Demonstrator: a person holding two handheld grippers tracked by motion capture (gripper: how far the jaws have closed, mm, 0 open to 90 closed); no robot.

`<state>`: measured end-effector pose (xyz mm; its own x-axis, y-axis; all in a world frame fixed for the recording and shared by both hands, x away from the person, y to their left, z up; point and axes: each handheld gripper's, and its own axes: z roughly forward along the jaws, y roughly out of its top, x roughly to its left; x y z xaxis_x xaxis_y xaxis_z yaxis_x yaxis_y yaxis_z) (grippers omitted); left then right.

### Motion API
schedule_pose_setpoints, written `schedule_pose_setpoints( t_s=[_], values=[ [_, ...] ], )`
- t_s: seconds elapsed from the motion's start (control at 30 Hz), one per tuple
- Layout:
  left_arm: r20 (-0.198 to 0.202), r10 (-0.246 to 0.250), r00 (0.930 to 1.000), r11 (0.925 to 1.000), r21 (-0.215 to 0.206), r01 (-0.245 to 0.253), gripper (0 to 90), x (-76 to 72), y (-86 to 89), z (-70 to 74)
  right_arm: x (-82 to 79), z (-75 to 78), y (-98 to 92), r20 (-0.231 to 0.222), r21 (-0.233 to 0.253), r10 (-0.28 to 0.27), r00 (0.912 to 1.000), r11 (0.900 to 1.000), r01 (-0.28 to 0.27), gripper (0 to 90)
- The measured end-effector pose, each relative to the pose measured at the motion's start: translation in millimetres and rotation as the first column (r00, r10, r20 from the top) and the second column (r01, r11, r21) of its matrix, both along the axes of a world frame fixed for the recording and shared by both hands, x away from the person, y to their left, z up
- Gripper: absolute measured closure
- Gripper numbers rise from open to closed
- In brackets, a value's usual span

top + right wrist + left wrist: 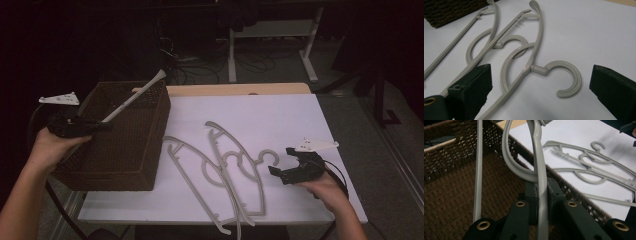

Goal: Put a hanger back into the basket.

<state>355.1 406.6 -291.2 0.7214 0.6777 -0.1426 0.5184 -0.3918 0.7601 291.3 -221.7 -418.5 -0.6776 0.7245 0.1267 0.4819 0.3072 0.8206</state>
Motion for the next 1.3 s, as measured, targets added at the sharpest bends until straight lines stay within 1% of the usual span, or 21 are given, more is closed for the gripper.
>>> schedule_pose_setpoints(
  t_s=[0.13,0.2,0.4,0.47,0.53,0.57,0.6,0.67,0.73,0.77,0.8,0.87,0.93,0.97,1.0,1.03,1.1,1.17,1.23,1.3],
  values=[
    [-0.022,0.005,0.9997,0.9997,0.023,-0.004,81.4,-0.2,8.5,-5.8,0.4,-0.6,0.2,0.002,-0.003,0.001,1.0,1.0,-0.001,4.3],
    [-0.03,0.005,0.9995,0.9997,0.023,-0.004,81.4,-0.2,10.8,-9.0,0.2,-0.4,-0.2,-0.001,0.0,-0.002,1.0,1.0,0.002,4.3],
    [-0.071,0.016,0.9973,0.9993,0.036,-0.014,81.4,7.0,12.2,-23.6,0.7,-0.6,-0.6,-0.002,-0.001,-0.003,1.0,1.0,0.003,4.3],
    [-0.098,0.012,0.9951,0.999,0.044,-0.008,81.3,10.8,12.1,-29.3,0.5,-0.6,-0.7,-0.001,-0.001,-0.002,1.0,1.0,0.002,4.3],
    [-0.124,0.022,0.992,0.9981,0.06,-0.015,81.3,14.5,11.4,-35.7,0.6,-0.5,-1.1,0.0,0.001,-0.003,1.0,1.0,0.003,4.3],
    [-0.124,0.022,0.992,0.9981,0.06,-0.015,81.3,14.5,11.4,-35.7,0.6,-0.5,-1.1,0.0,0.001,-0.003,1.0,1.0,0.003,4.3],
    [-0.14,0.03,0.9897,0.9967,0.079,-0.019,81.3,17.2,11.0,-40.7,0.7,-0.4,-1.4,0.0,0.002,-0.004,1.0,1.0,0.004,4.3],
    [-0.167,0.033,0.9854,0.9948,0.101,-0.016,81.1,20.3,10.4,-47.1,1.2,-0.5,-1.8,0.0,0.004,-0.005,1.0,1.0,0.005,4.3],
    [-0.194,0.028,0.9805,0.9938,0.111,-0.006,81.0,22.6,9.2,-52.6,1.7,-0.7,-1.9,-0.001,0.003,-0.005,1.0,1.0,0.005,4.3],
    [-0.196,0.022,0.9803,0.9941,0.108,-0.001,80.9,23.0,8.3,-54.3,2.0,-0.6,-1.9,-0.001,0.004,-0.004,1.0,1.0,0.004,4.3],
    [-0.205,0.025,0.9785,0.9938,0.111,-0.002,80.8,23.7,7.9,-55.7,2.3,-0.4,-1.7,-0.001,0.005,-0.004,1.0,1.0,0.004,4.3],
    [-0.216,0.027,0.976,0.9924,0.123,0.0,80.1,25.2,8.2,-58.2,2.8,-0.2,-1.4,-0.001,0.009,-0.005,1.0,1.0,0.005,4.3],
    [-0.226,0.03,0.9738,0.9901,0.14,0.002,76.0,27.1,9.4,-61.7,3.8,-0.3,-1.4,0.0,0.009,-0.003,1.0,1.0,0.003,4.3],
    [-0.242,0.039,0.9694,0.9892,0.146,-0.003,73.1,28.4,10.3,-64.3,4.3,-0.4,-1.5,0.0,0.008,-0.005,1.0,1.0,0.005,4.3],
    [-0.243,0.049,0.9688,0.9883,0.152,-0.012,69.8,29.3,11.3,-66.2,4.8,-0.5,-1.7,0.0,0.008,-0.006,1.0,1.0,0.006,4.3],
    [-0.237,0.06,0.9697,0.9892,0.144,-0.026,66.3,29.7,13.0,-66.5,5.2,-0.5,-2.0,0.0,0.008,-0.007,1.0,1.0,0.007,4.3],
    [-0.214,0.069,0.9745,0.992,0.119,-0.044,56.7,29.2,16.5,-64.5,5.0,-0.1,-2.3,0.0,0.012,-0.009,1.0,1.0,0.009,4.3],
    [-0.19,0.076,0.9789,0.9945,0.086,-0.061,49.3,27.6,19.4,-60.6,4.2,0.4,-2.7,0.001,0.012,-0.01,1.0,1.0,0.01,4.3],
    [-0.168,0.08,0.9824,0.996,0.052,-0.072,43.3,25.8,21.0,-56.2,3.5,0.9,-2.8,0.002,0.013,-0.01,0.9999,1.0,0.01,4.3],
    [-0.146,0.072,0.9867,0.9972,0.03,-0.069,39.1,23.1,19.2,-51.4,3.3,1.2,-3.0,0.003,0.015,-0.01,0.9999,1.0,0.01,4.3]
  ],
)
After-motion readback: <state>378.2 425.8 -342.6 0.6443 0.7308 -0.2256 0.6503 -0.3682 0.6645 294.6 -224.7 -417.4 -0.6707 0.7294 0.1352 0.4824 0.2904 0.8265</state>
